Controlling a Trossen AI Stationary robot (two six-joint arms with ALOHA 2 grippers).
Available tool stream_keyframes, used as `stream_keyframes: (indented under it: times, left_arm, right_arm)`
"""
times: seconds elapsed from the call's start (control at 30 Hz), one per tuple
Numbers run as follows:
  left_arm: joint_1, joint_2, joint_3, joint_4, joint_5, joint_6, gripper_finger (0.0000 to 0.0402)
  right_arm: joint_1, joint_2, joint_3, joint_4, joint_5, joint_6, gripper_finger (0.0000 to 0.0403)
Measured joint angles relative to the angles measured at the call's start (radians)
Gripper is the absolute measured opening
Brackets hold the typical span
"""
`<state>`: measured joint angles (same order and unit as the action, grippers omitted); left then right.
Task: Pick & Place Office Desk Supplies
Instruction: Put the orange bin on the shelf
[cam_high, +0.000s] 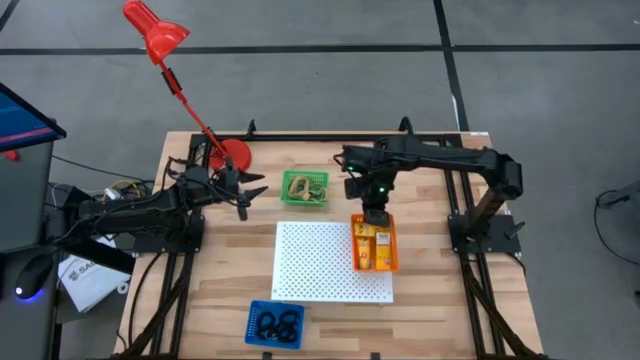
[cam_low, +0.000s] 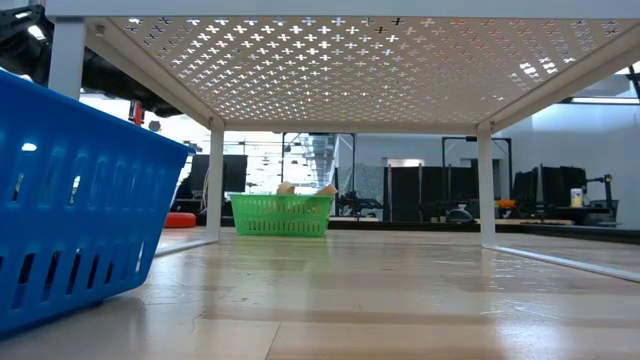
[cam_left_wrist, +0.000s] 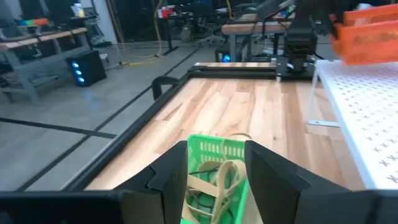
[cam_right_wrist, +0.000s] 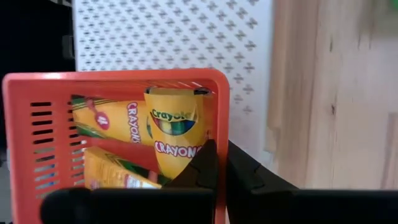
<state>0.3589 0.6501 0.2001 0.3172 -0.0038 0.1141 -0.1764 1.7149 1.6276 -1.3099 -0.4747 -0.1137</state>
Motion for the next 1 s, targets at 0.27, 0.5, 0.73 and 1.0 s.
stream_keyframes:
  times: [0.27, 0.5, 0.73, 1.0]
  left_arm:
    - [-0.001, 0.000, 0.000, -0.057, 0.012, -0.018, 0.0149]
    - [-0.001, 0.000, 0.000, -0.064, 0.012, -0.025, 0.0149]
    - [-0.001, 0.000, 0.000, -0.045, 0.012, -0.043, 0.0149]
    - [-0.001, 0.000, 0.000, -0.047, 0.012, -0.051, 0.0149]
  right_arm:
    - [-0.025, 0.012, -0.038, 0.015, -0.024, 0.045, 0.0002]
    - [0.003, -0.076, -0.154, 0.137, -0.010, 0.123, 0.0002]
    - [0.019, -0.111, -0.198, 0.152, 0.054, 0.126, 0.0002]
    - [0.027, -0.120, -0.199, 0.151, 0.056, 0.080, 0.0042]
